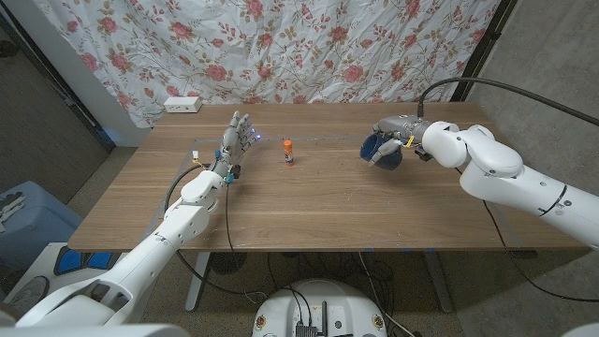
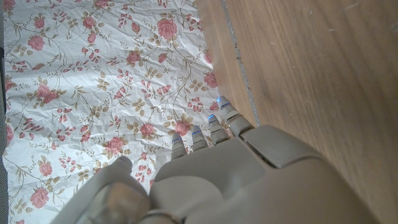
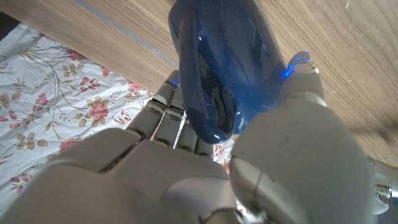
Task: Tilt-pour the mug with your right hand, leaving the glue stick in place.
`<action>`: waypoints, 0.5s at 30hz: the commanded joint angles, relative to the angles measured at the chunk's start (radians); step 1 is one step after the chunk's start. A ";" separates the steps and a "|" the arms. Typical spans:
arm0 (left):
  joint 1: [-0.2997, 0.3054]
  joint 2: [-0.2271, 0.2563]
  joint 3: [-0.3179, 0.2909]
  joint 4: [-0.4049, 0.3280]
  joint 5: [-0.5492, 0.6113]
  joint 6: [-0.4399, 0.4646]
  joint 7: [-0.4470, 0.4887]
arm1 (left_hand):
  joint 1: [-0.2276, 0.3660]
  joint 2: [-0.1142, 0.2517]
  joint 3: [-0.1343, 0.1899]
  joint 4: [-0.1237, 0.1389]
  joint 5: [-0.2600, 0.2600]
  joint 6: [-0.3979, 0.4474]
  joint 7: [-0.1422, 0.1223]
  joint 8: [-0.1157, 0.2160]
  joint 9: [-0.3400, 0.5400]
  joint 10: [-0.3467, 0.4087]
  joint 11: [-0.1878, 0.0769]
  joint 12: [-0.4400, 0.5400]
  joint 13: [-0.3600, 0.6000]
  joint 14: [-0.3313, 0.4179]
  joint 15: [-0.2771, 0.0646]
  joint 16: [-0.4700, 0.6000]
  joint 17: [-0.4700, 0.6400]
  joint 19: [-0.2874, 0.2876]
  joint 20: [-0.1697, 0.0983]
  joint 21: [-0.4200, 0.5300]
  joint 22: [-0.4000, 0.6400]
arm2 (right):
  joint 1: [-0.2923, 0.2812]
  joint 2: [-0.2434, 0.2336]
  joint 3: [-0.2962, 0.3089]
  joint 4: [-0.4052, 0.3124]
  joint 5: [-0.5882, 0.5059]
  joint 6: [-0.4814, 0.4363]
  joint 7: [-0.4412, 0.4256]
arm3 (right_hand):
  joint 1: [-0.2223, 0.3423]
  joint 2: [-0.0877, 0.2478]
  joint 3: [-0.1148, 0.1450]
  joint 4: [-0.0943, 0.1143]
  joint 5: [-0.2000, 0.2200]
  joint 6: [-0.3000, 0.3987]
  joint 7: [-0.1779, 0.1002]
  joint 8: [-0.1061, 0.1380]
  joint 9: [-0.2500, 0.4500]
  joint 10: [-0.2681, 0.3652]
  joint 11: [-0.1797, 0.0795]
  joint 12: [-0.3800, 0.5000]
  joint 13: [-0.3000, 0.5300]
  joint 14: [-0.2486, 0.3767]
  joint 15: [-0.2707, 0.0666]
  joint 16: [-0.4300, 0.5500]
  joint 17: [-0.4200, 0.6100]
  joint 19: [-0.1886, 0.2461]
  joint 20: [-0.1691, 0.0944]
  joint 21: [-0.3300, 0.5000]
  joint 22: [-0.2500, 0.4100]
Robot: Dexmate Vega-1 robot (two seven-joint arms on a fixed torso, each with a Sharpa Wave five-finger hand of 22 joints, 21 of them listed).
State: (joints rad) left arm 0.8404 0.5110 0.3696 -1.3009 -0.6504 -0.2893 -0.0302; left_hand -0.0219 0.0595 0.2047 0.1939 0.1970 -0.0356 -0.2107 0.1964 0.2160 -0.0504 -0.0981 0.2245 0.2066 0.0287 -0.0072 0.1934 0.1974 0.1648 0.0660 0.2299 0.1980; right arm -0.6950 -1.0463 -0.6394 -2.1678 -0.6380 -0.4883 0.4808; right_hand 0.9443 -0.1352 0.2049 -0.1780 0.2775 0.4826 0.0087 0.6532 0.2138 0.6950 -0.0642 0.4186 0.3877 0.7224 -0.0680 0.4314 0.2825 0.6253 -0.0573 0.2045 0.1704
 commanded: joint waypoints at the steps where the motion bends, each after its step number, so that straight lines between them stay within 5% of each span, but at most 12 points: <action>1: 0.000 0.000 0.000 0.000 0.000 0.000 0.000 | -0.003 0.119 0.006 0.001 0.004 -0.002 -0.007 0.007 0.003 -0.004 -0.006 0.004 0.005 0.007 -0.004 0.005 0.005 0.008 0.000 0.006 0.003 | 0.082 0.029 -0.085 0.006 -0.223 -0.007 0.190 | 0.128 0.113 0.031 0.020 -0.003 0.090 -0.082 0.011 0.000 0.135 -0.129 0.009 0.008 0.017 -0.165 -0.002 0.003 0.010 -0.106 0.007 0.001; 15: 0.000 0.000 0.000 0.000 0.000 0.000 0.000 | -0.003 0.119 0.006 0.001 0.004 -0.002 -0.007 0.006 0.003 -0.004 -0.007 0.004 0.005 0.008 -0.003 0.005 0.005 0.008 -0.001 0.006 0.003 | 0.115 0.088 -0.081 0.045 -0.388 0.108 0.344 | 0.140 0.114 0.037 0.017 -0.007 0.097 -0.090 0.021 0.007 0.143 -0.132 0.009 0.013 0.027 -0.164 -0.008 0.001 0.014 -0.110 0.005 0.001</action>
State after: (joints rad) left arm 0.8405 0.5110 0.3695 -1.3009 -0.6504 -0.2897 -0.0302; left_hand -0.0219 0.0595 0.2047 0.1939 0.1970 -0.0357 -0.2108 0.1964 0.2160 -0.0504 -0.0980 0.2245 0.2066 0.0287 -0.0072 0.1934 0.1974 0.1648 0.0660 0.2299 0.1980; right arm -0.6188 -1.0049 -0.7077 -2.1511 -0.8846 -0.4429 0.6966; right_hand 0.9536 -0.1445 0.2090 -0.1822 0.2737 0.4825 0.0084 0.6661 0.2165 0.6950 -0.0643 0.4218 0.3968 0.7315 -0.0667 0.4263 0.2804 0.6307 -0.0627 0.2044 0.1703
